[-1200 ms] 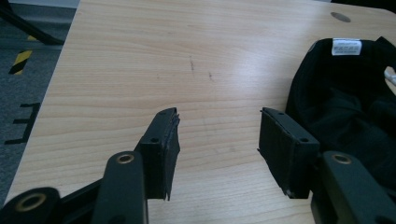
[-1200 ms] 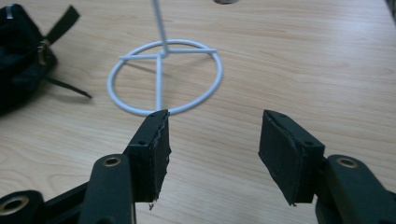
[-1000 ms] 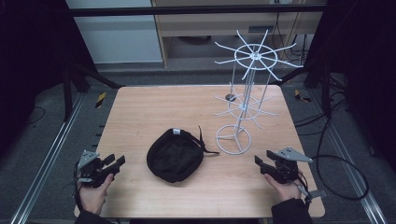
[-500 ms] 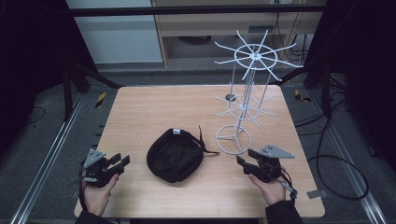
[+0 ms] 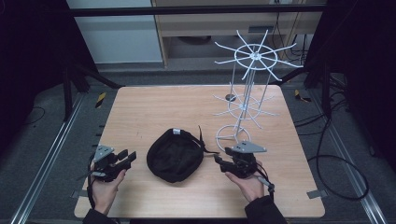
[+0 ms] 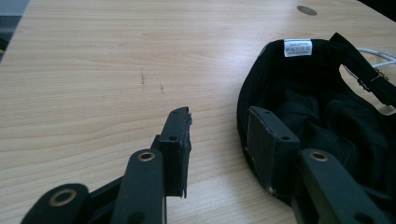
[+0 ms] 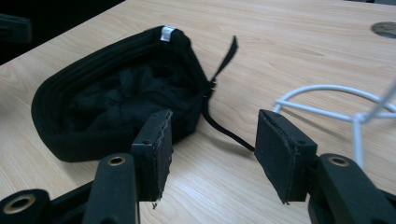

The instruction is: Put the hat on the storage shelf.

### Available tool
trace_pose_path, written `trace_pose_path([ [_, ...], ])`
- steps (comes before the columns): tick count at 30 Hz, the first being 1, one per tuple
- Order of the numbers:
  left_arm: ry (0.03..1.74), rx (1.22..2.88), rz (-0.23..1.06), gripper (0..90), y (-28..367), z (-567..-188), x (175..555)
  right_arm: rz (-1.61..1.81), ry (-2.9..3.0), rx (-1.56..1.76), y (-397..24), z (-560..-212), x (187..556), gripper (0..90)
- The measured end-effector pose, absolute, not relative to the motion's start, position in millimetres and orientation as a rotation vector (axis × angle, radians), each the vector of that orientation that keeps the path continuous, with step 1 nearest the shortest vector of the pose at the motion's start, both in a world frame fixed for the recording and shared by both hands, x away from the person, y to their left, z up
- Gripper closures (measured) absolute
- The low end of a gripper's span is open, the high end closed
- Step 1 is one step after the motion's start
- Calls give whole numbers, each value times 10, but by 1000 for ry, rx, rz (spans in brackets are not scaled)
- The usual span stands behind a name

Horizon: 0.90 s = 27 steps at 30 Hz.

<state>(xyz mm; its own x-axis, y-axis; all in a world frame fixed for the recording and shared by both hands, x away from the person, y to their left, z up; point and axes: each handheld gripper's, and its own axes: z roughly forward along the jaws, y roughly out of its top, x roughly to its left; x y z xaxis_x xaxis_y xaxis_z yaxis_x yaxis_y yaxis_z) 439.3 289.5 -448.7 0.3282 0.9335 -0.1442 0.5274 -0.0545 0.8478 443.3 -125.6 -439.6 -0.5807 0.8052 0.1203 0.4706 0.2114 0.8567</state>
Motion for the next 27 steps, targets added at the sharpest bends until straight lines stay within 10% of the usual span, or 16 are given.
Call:
trace_pose_path([
  [27,1312,1924,520,644,2476,-4772,4676,1187,2221,1329,-539,-4729,4656,399],
])
